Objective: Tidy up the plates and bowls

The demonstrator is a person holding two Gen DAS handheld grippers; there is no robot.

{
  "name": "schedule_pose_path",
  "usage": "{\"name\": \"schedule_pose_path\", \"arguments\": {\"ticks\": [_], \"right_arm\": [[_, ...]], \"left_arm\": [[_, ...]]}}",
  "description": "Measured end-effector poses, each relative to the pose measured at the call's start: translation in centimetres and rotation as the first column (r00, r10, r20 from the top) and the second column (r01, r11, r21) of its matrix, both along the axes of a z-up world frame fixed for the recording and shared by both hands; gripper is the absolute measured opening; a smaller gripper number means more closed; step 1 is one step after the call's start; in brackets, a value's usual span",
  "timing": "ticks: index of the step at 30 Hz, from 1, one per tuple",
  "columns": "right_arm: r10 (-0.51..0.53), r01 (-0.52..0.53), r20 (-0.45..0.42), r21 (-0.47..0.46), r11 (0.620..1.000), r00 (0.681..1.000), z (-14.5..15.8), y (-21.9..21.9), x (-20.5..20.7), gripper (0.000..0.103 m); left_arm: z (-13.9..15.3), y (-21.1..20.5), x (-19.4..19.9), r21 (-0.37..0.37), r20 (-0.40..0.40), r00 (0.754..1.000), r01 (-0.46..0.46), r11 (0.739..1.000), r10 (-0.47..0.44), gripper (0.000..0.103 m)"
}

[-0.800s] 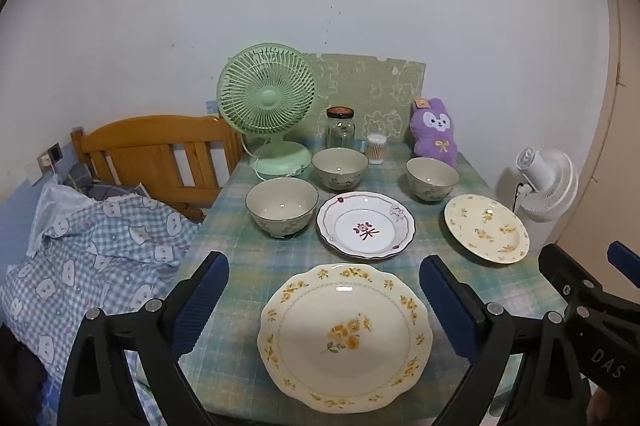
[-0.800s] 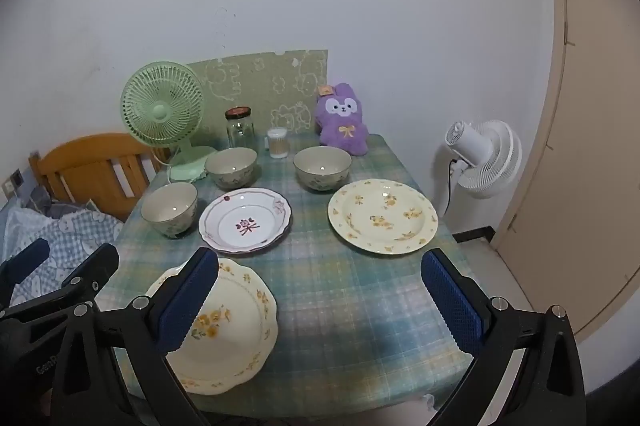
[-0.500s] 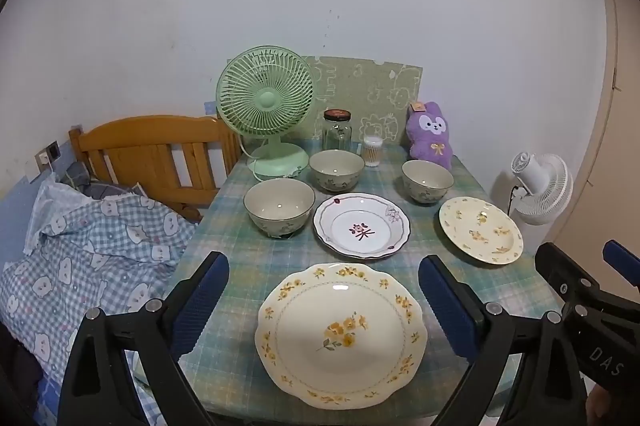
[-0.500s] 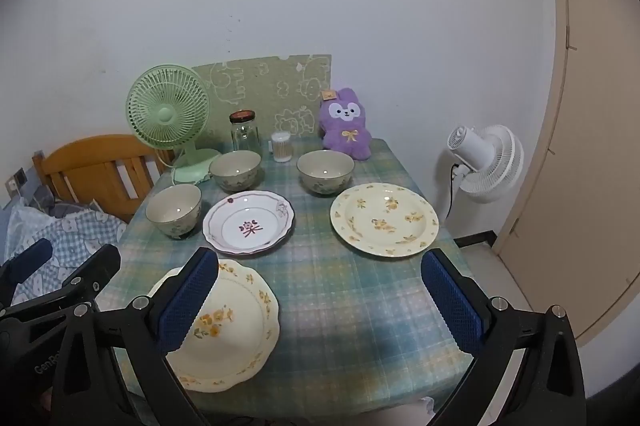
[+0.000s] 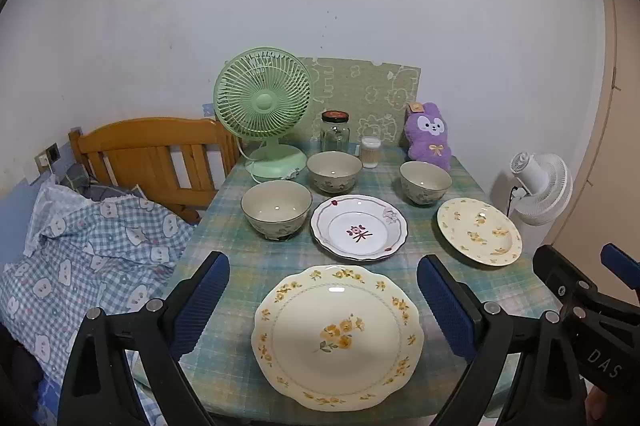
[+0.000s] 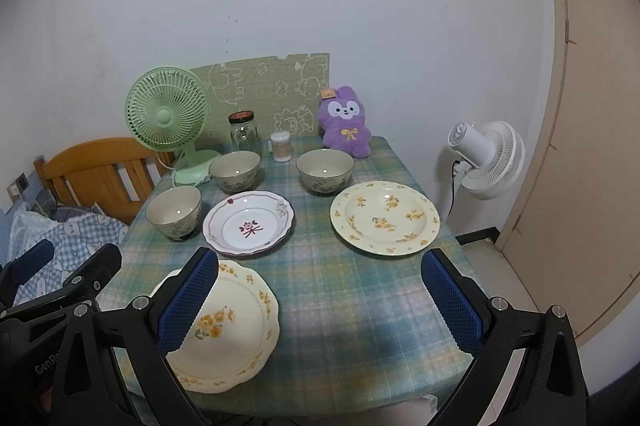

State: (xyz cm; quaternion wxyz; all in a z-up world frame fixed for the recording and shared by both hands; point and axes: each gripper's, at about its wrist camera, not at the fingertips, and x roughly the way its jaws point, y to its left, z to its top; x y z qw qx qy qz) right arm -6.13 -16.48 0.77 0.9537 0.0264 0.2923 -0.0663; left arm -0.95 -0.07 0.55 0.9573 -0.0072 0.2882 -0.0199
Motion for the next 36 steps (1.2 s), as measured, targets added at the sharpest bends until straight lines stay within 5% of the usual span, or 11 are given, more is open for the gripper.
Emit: {"name": "schedule_pose_path", "arguments": {"ticks": [36], "right_arm": [[0.029, -0.029, -0.017, 0.030, 0.999, 0.999, -0.14, -0.51, -0.09, 0.103]], "left_arm": [[-0.51, -0.93, -0.70, 0.007, 0.023, 1.000, 0.003, 1.000, -0.004, 0.094]]}}
